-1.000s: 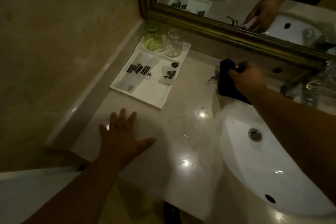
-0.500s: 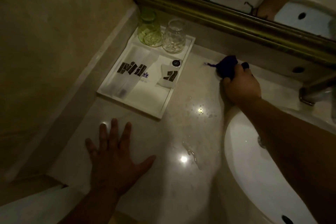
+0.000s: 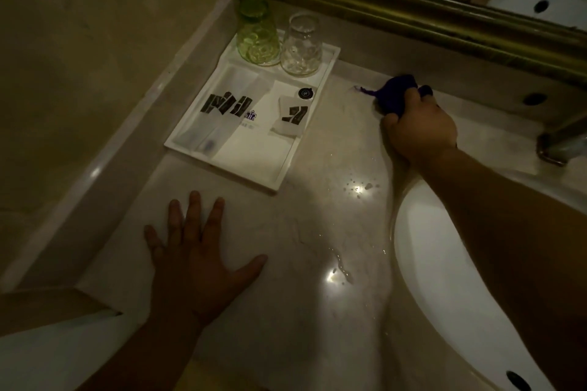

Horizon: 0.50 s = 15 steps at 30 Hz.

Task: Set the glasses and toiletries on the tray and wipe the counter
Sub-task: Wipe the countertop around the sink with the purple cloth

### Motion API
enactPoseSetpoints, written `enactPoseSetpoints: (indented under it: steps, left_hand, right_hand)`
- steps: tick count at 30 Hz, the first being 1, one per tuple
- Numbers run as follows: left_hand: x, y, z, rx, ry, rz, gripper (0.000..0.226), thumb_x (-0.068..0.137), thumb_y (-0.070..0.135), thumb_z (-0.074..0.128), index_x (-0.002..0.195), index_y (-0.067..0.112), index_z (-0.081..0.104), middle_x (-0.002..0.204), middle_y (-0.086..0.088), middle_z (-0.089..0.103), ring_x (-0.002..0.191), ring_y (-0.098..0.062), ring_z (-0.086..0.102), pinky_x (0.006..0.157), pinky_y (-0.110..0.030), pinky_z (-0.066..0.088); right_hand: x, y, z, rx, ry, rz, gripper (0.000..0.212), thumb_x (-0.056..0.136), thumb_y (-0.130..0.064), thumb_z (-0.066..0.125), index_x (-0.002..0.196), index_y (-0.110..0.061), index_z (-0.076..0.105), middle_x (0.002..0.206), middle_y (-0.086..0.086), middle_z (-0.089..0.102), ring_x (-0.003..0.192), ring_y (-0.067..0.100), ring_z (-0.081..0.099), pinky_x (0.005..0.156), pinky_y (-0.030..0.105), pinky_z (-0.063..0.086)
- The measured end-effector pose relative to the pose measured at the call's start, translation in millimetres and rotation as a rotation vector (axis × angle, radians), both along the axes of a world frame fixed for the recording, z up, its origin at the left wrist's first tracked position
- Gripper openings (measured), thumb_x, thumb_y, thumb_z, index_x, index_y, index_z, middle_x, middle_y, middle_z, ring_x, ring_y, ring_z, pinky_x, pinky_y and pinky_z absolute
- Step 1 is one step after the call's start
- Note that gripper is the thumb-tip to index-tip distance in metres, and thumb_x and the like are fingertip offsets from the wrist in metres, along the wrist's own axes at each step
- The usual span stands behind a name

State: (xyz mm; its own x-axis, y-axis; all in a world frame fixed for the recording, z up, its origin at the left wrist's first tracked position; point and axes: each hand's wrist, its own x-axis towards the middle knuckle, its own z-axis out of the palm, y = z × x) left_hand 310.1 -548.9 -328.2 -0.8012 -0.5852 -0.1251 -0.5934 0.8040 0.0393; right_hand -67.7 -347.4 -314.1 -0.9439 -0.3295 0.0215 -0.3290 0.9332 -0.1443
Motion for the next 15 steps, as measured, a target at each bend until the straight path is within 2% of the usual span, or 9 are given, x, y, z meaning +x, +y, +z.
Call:
enactPoseSetpoints:
  steps: [7, 11, 15]
  left_hand:
    - [0.1, 0.9, 3.1, 0.009, 0.019, -0.006, 0.115, 0.068, 0.099, 0.032, 0.16, 0.032, 0.018, 0.169, -0.007, 0.007, 0.154, -0.034, -0.001, 0.115, -0.071, 0.005]
    - [-0.3, 1.6, 4.6, 0.012, 0.009, -0.005, 0.115, 0.068, 0.099, 0.031, 0.159, 0.031, 0.02, 0.168, -0.008, 0.01, 0.153, -0.035, 0.002, 0.114, -0.071, 0.007]
    - [-1.3, 1.5, 4.8, 0.017, -0.003, -0.002, 0.116, 0.067, 0.1, 0.031, 0.159, 0.031, 0.02, 0.168, -0.008, 0.009, 0.153, -0.035, 0.0, 0.114, -0.071, 0.007]
  right_hand:
    - [2.3, -4.2, 4.0, -0.022, 0.001, -0.018, 0.049, 0.096, -0.041, 0.047, 0.137, -0.014, 0.044, 0.126, 0.023, 0.056, 0.096, 0.042, 0.061, 0.069, 0.039, 0.041]
    - [15.3, -17.9, 7.6, -0.044, -0.019, 0.018, 0.05, 0.097, -0.04, 0.048, 0.138, -0.013, 0.044, 0.134, 0.024, 0.053, 0.1, 0.042, 0.061, 0.075, 0.041, 0.049]
    - [37.8, -36.1, 10.8, -0.061, -0.054, 0.104, 0.047, 0.096, -0.042, 0.047, 0.136, -0.017, 0.046, 0.123, 0.02, 0.057, 0.09, 0.035, 0.06, 0.068, 0.037, 0.046]
